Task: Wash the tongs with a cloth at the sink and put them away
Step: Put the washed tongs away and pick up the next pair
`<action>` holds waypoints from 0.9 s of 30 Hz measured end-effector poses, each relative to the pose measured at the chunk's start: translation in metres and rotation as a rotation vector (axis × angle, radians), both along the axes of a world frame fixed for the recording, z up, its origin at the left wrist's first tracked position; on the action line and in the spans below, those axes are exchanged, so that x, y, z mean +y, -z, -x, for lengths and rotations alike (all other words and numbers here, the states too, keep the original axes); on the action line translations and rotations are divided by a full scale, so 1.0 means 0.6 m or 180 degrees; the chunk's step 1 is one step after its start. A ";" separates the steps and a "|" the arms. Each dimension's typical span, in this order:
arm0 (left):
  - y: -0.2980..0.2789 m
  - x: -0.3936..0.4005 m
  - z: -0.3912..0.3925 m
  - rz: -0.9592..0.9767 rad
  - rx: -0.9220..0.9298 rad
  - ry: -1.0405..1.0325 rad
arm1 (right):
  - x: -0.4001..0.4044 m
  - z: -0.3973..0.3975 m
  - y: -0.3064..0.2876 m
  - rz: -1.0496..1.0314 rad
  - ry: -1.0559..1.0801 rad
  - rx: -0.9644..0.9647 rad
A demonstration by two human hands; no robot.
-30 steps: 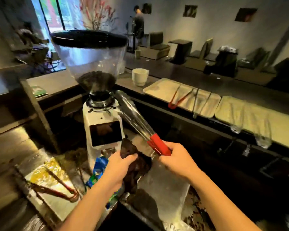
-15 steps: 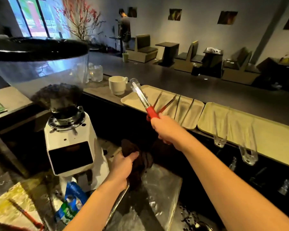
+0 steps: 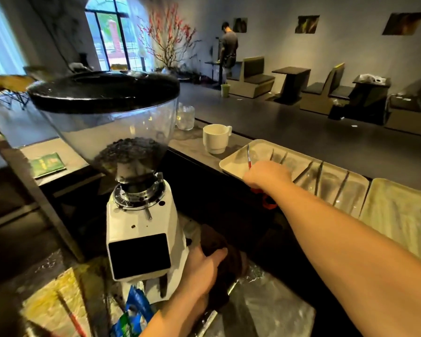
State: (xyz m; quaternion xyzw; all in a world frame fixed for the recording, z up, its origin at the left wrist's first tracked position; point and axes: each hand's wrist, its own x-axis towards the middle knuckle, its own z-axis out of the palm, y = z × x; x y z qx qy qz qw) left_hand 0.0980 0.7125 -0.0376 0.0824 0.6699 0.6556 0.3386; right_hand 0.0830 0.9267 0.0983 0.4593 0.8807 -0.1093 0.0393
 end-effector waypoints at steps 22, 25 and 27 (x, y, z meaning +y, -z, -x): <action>0.053 -0.233 -0.018 0.0322 -0.0323 0.0167 | -0.303 -0.111 0.134 0.1461 -0.1529 0.0569; 0.068 -0.288 -0.018 0.0438 -0.0077 0.0279 | -0.358 -0.110 0.170 0.1954 -0.1621 0.0544; 0.092 -0.335 -0.018 0.0460 0.0006 0.0010 | -0.402 -0.097 0.194 0.2131 -0.1747 0.0547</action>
